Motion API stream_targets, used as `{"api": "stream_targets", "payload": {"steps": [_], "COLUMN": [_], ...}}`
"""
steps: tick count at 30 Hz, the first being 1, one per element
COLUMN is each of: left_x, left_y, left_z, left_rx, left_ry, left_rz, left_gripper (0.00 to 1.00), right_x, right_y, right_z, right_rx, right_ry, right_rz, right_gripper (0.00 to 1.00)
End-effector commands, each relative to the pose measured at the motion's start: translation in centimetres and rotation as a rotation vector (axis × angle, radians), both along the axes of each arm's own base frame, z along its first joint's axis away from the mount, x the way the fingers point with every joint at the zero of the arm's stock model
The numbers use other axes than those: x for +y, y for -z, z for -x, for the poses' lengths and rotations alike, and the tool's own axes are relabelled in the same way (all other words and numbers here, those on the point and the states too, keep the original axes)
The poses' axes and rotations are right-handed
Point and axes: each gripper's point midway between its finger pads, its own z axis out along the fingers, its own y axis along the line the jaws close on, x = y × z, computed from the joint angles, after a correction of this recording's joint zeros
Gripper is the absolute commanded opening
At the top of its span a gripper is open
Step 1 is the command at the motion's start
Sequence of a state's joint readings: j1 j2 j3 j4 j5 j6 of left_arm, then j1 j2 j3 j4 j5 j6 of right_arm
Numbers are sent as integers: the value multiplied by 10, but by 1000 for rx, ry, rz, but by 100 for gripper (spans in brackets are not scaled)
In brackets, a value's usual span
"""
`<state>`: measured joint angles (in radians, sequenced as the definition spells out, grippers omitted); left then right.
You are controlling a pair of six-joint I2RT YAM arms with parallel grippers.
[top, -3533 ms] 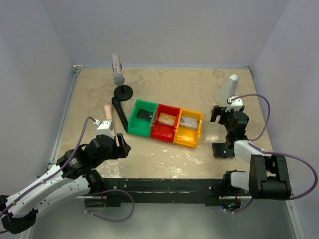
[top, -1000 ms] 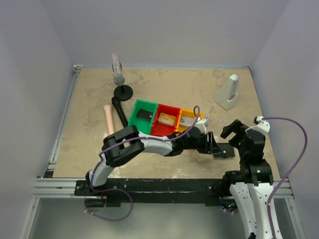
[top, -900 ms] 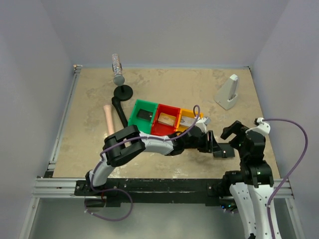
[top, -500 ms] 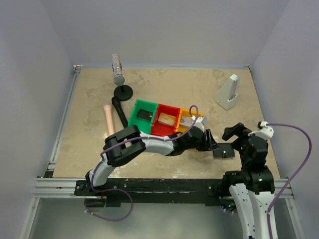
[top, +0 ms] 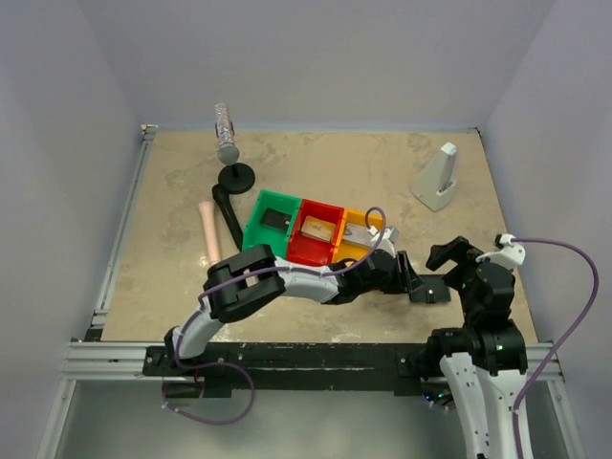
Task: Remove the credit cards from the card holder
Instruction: Move the card holder to the corner of the board.
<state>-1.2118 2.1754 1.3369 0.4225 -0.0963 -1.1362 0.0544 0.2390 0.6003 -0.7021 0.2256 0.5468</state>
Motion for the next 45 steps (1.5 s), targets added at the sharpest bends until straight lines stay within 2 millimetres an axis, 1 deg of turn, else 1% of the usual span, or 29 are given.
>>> {"api": "stream_targets", "payload": {"steps": [1, 5, 9, 12, 14, 17, 19, 22, 27, 31, 39, 45], "left_x": [26, 24, 15, 14, 12, 10, 9, 3, -7, -11, -9, -14], "left_y": [9, 2, -10, -16, -14, -2, 3, 3, -3, 2, 14, 16], "left_z": [-6, 2, 9, 15, 17, 18, 16, 15, 12, 11, 6, 5], "left_rx": [20, 5, -13, -17, -3, 24, 27, 23, 3, 2, 16, 18], "left_ry": [-124, -152, -139, -131, -133, -145, -153, -153, -136, -126, -135, -121], "left_rz": [-88, -95, -71, -59, -61, -73, -77, -63, -45, -65, -106, -103], "left_gripper": [53, 55, 56, 56, 56, 55, 55, 53, 50, 49, 49, 48], "right_x": [-2, -2, 0, 0, 0, 2, 1, 2, 3, 3, 3, 4], "right_y": [-13, -16, -17, -15, -13, -11, -13, -13, -11, -12, -12, -11], "right_z": [-1, 2, 4, 5, 6, 8, 9, 10, 7, 6, 3, 2], "right_rx": [-51, -59, -64, -64, -64, -60, -62, -67, -69, -75, -81, -78], "right_ry": [9, 14, 3, -1, -1, -10, -12, -17, -25, -26, -31, -36], "right_rz": [6, 3, 3, 5, 5, 5, 11, 19, 29, 34, 44, 46], "right_gripper": [99, 99, 99, 99, 99, 99, 99, 99, 99, 99, 99, 99]}}
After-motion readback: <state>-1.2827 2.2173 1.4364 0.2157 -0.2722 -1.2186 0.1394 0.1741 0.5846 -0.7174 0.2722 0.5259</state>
